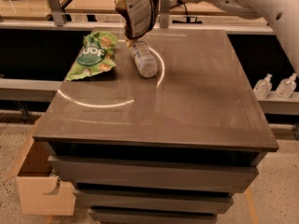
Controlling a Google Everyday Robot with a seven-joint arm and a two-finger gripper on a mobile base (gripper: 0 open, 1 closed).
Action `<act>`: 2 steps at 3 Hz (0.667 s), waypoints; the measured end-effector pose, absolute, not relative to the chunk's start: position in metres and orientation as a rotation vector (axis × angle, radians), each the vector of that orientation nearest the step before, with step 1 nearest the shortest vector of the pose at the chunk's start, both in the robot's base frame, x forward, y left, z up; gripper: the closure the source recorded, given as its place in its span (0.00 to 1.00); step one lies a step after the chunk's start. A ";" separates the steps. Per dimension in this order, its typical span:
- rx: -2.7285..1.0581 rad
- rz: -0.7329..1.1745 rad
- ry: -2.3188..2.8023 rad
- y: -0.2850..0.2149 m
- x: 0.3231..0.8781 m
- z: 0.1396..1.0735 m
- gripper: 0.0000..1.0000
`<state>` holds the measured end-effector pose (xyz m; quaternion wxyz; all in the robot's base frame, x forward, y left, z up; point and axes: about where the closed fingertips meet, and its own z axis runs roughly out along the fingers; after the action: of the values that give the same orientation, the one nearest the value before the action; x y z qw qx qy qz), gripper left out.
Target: Move brown chip bag near green rice chip bag
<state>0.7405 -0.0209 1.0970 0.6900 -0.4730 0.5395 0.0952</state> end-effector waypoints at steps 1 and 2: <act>-1.068 0.224 1.233 -0.011 0.742 1.082 1.00; -1.108 0.189 1.282 -0.005 0.746 1.055 1.00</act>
Offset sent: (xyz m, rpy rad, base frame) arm 0.0109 0.0157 -0.0827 -0.1649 0.0954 -0.0576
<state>0.7458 -0.0046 1.0547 0.6582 -0.4893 0.5660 0.0835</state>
